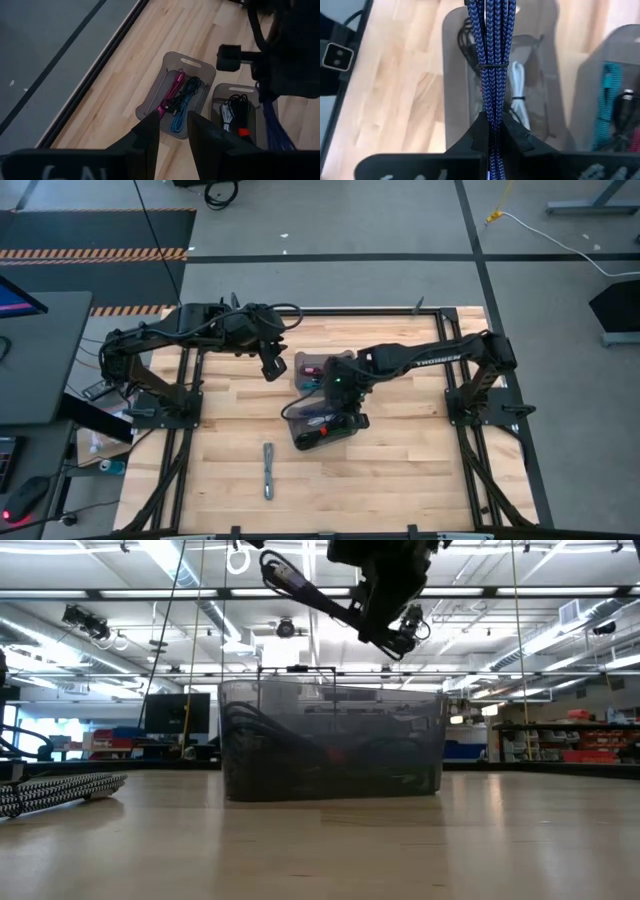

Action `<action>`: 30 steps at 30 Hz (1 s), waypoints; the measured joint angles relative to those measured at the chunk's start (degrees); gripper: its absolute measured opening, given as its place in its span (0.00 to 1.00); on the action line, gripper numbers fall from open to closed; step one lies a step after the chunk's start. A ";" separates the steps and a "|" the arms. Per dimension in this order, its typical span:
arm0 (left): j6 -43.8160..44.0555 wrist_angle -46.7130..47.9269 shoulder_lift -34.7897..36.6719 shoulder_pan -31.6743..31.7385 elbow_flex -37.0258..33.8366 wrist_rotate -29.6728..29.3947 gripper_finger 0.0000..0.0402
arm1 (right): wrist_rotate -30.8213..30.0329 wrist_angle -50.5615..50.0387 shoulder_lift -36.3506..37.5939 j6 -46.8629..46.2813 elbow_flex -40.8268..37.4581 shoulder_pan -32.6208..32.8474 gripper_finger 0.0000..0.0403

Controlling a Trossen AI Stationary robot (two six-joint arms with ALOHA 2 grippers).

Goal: Pick and place USB-C Cables
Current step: Put the violet charger cable into the bottom black transparent bin, then put the gray charger cable into the bottom black transparent bin

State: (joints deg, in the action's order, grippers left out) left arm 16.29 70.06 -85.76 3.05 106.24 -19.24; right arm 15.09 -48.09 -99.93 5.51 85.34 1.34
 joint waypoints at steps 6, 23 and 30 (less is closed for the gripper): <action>0.14 0.00 0.00 0.00 -0.01 -0.01 0.27 | 1.83 -0.98 -4.70 2.04 0.02 0.01 0.06; 1.16 0.07 0.00 -0.02 0.00 0.00 0.27 | -5.05 1.88 -8.12 1.69 0.02 0.14 0.33; 1.70 0.19 0.00 -0.08 -0.02 0.03 0.27 | -5.16 1.25 -7.00 0.11 0.93 0.12 0.40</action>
State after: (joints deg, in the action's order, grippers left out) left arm 17.99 70.25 -85.76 2.97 106.22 -19.20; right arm 9.93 -46.84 -106.92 5.62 86.27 1.46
